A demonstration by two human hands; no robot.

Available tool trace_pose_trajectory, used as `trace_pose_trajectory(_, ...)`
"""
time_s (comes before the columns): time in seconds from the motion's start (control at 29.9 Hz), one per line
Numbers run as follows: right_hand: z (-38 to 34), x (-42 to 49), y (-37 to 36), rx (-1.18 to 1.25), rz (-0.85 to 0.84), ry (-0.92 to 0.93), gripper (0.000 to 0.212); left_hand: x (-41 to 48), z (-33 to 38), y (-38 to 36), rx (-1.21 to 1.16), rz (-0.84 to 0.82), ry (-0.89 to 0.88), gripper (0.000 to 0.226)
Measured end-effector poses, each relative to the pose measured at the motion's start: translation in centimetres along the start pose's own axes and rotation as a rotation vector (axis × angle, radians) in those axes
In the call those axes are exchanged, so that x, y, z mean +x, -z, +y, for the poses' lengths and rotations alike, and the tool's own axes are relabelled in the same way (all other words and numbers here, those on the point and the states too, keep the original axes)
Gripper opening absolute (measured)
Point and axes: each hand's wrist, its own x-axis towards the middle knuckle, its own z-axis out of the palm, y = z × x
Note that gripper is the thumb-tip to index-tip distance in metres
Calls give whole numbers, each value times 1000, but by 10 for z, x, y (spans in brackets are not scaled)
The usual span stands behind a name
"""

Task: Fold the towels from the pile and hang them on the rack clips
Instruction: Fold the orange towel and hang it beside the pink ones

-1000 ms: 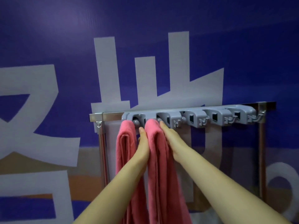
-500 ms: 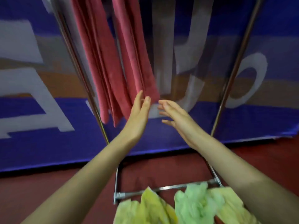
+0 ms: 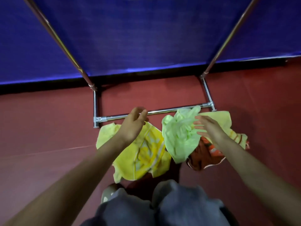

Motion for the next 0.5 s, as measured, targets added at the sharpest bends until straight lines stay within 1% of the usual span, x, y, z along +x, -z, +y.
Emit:
trace_pose_trajectory(0.03,15,15,1,-13,14,-51,36,8,-15,-10,-4,-21,31,17)
trace_pose_trajectory(0.17,44,38,7,-59,81,-157,36,18,-39,-28,-3,-93,95,23)
trace_pose_trajectory(0.23,70,53,9,-93,120,-248,34,26,-64,-44,19,-147,162,28)
trace_pose_trajectory(0.33,99,57,14,-104,145,-280,19,29,-80,-56,36,-227,178,27)
trace_pose_trajectory(0.4,114,64,14,-129,132,-288,27,34,-93,-65,60,-272,165,26)
trace_pose_trajectory(0.47,130,76,14,-185,119,-289,35,41,-105,-74,75,-306,178,30)
trace_pose_trajectory(0.5,134,80,15,-224,139,-277,36,41,-107,-76,76,-314,181,31)
